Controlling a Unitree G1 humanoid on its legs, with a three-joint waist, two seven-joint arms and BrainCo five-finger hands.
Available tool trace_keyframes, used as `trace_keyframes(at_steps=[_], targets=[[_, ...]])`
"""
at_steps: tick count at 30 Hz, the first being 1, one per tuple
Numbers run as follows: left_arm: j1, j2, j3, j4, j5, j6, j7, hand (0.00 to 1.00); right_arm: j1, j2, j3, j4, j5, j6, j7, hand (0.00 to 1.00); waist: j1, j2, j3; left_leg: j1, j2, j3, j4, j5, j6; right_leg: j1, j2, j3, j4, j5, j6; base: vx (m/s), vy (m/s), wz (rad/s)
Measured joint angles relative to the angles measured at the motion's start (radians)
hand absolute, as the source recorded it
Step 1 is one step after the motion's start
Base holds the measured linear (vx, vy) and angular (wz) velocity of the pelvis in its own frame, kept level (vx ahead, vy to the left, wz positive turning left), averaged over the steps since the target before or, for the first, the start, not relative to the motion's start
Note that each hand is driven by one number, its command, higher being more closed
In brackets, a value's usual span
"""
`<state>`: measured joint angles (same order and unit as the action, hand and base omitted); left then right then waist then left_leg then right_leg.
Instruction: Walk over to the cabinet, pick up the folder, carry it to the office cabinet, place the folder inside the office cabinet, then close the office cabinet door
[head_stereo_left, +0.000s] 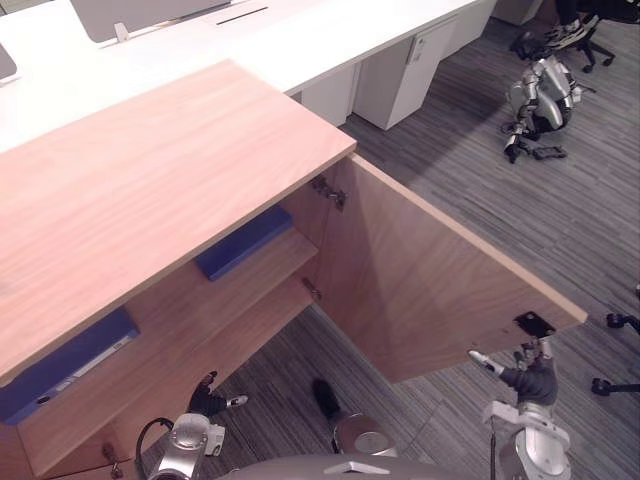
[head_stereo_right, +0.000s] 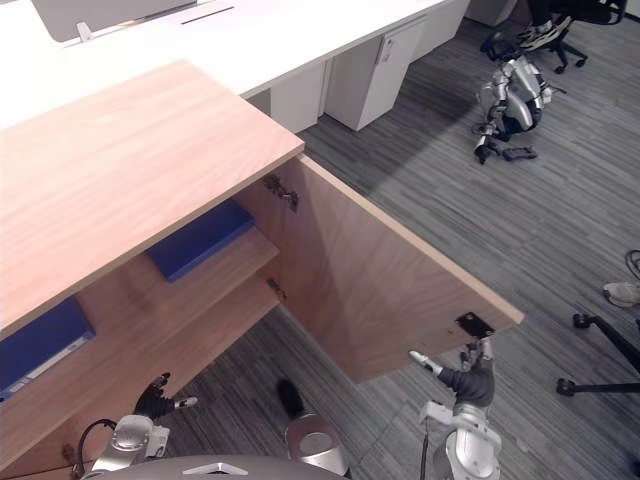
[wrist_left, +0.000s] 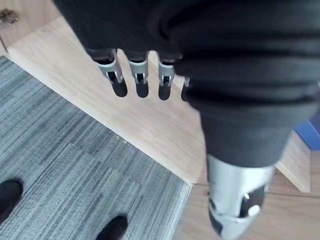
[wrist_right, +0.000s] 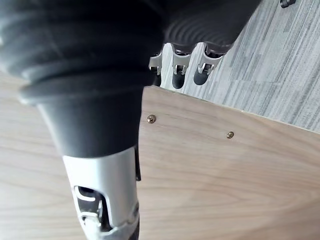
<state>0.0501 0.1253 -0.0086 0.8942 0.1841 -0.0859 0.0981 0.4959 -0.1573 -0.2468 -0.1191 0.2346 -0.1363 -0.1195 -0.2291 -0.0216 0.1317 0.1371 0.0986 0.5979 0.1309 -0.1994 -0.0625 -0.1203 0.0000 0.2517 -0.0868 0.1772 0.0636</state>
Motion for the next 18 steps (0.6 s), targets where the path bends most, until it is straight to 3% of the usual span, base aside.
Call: trace_keyframes(at_steps=[6, 10, 12, 15, 18], targets=[[-0.032, 0.004, -0.044, 0.006, 0.018, 0.001, -0.007, 0.0, 0.115, -0.022, 0.118, -0.11, -0.005, 0.012, 0.081, 0.0, 0.002, -0.045, -0.002, -0.015, 0.006, 0.008, 0.029, -0.004, 0.001, -0.01, 0.0, 0.014, 0.003, 0.018, -0.011, -0.1, -0.085, -0.13], [-0.046, 0.014, -0.079, 0.069, 0.04, 0.001, -0.025, 0.0, 0.133, -0.157, 0.197, -0.225, -0.01, 0.01, 0.143, 0.0, 0.011, -0.072, -0.01, -0.015, 0.004, 0.004, 0.038, -0.02, -0.002, -0.006, -0.001, 0.009, 0.006, 0.02, -0.015, -0.11, -0.058, -0.21], [-0.053, 0.023, -0.096, 0.08, 0.058, 0.002, -0.037, 0.0, 0.129, -0.285, 0.241, -0.306, -0.044, -0.006, 0.213, 0.0, 0.019, -0.094, -0.021, -0.015, -0.001, -0.026, 0.034, -0.019, -0.002, -0.006, 0.001, 0.006, 0.019, 0.002, -0.014, -0.06, -0.044, 0.01], [-0.061, 0.036, -0.119, 0.083, 0.058, 0.001, -0.04, 0.0, 0.122, -0.364, 0.306, -0.384, -0.048, -0.041, 0.289, 0.0, 0.041, -0.138, -0.055, -0.012, -0.003, -0.054, 0.022, -0.003, -0.005, -0.004, 0.0, -0.018, 0.036, 0.001, -0.013, -0.04, -0.049, 0.25], [-0.06, 0.054, -0.146, 0.111, 0.058, 0.001, -0.042, 0.0, 0.088, -0.418, 0.308, -0.396, -0.044, -0.057, 0.296, 0.0, 0.061, -0.174, -0.079, 0.004, -0.002, -0.078, 0.021, 0.004, -0.013, 0.02, -0.003, -0.035, 0.042, 0.002, -0.013, -0.01, -0.011, 0.26]])
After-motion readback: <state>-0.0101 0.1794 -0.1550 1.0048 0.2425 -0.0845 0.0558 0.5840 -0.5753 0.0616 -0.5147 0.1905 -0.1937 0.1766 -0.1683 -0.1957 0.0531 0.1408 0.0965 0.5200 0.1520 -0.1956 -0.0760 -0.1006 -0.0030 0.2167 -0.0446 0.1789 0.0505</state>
